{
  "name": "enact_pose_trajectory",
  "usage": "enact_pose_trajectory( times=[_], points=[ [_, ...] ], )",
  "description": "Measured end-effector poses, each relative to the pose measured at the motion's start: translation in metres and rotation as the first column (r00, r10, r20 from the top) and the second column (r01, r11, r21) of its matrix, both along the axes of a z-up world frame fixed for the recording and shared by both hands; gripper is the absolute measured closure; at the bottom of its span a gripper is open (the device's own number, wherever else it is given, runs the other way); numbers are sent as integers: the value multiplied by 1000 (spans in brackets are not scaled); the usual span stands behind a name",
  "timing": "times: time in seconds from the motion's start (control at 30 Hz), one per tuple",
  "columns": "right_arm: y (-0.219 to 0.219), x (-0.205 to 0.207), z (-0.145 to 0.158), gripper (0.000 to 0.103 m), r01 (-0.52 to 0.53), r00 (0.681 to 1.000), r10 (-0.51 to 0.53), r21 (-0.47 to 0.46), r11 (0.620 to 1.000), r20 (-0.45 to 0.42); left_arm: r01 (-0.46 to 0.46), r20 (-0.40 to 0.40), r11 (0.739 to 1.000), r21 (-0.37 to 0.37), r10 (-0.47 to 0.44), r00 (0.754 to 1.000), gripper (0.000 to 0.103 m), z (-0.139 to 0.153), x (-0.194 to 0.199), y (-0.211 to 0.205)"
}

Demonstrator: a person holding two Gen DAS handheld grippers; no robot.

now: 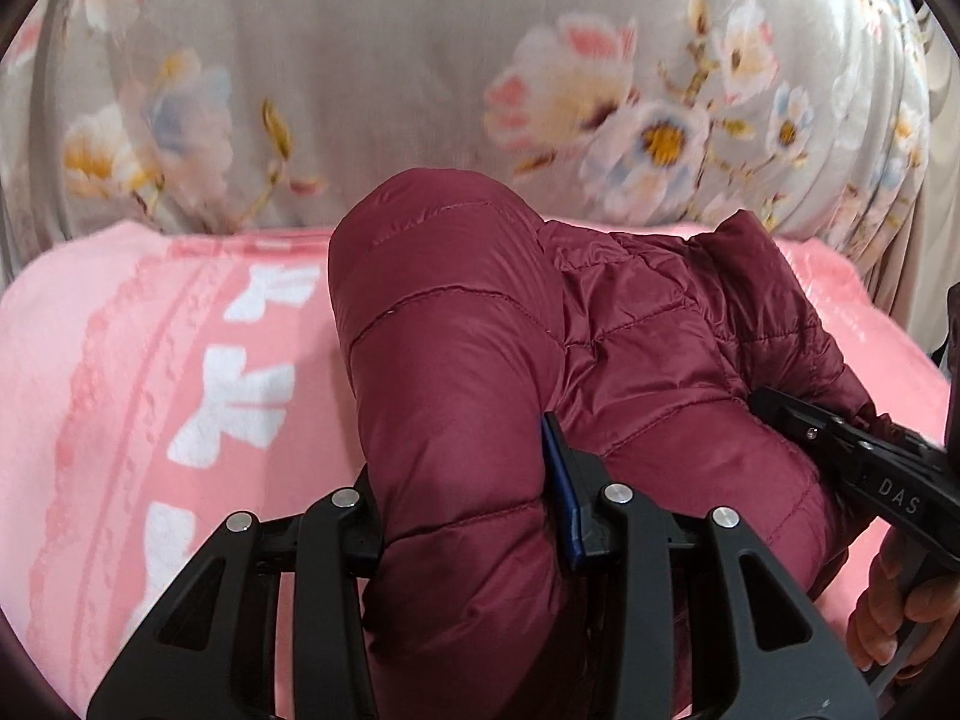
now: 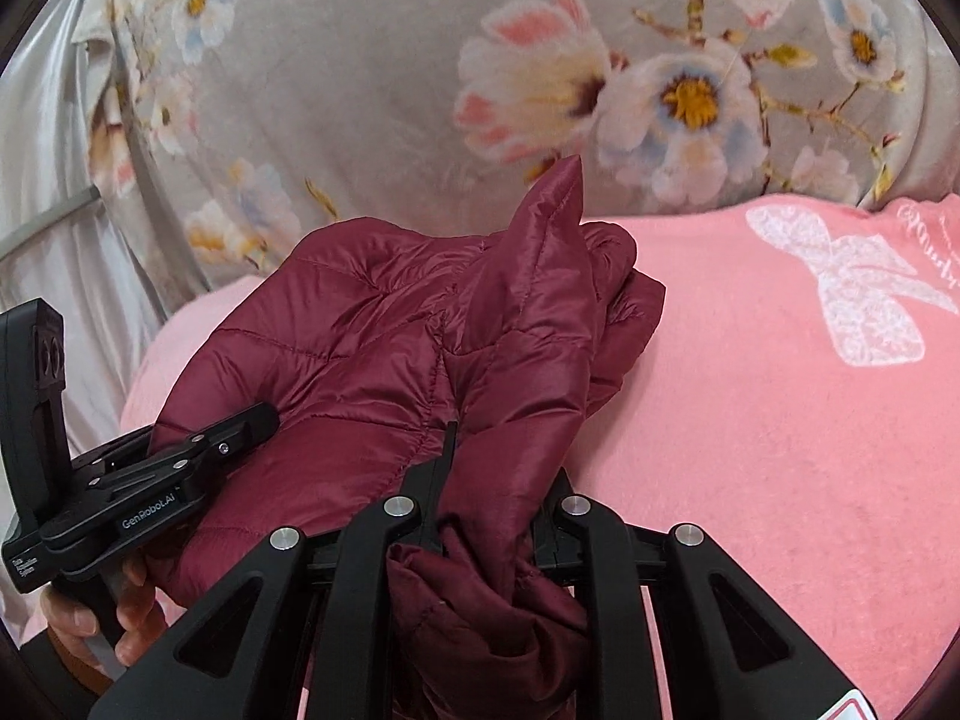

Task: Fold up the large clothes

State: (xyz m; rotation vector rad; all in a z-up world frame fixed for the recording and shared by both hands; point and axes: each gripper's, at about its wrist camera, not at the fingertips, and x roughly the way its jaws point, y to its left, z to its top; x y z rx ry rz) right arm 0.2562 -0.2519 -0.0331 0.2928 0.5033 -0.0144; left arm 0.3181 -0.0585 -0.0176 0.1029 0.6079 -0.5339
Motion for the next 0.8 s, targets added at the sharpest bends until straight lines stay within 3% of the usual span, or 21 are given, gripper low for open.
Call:
enact_pose_trajectory(
  times=[0.13, 0.3, 0.47, 0.53, 0.67, 0.8],
  points=[
    [-6, 4, -14, 86, -2, 999, 3, 37, 999, -34, -15, -5, 1000, 25, 15, 1000, 60, -20, 2, -1],
    [-10, 8, -22, 83, 3, 997, 2, 64, 998, -75, -37, -9, 998, 49, 38, 999, 54, -25, 3, -4],
    [-12, 7, -21, 71, 22, 993, -16, 56, 998, -114, -82, -48, 994, 71, 86, 995, 44, -25, 5, -3],
    [-16, -3, -14, 67, 36, 991, -27, 68, 997, -128, -137, -48, 983, 126, 144, 988, 32, -20, -2, -2],
    [-26, -30, 2, 63, 85, 990, -74, 92, 992, -119, -199, -20, 956, 217, 208, 978, 24, -4, -23, 1],
    [-8, -49, 28, 65, 86, 990, -83, 20, 996, -109, -281, -22, 917, 284, 299, 954, 15, 14, -37, -1]
  ],
)
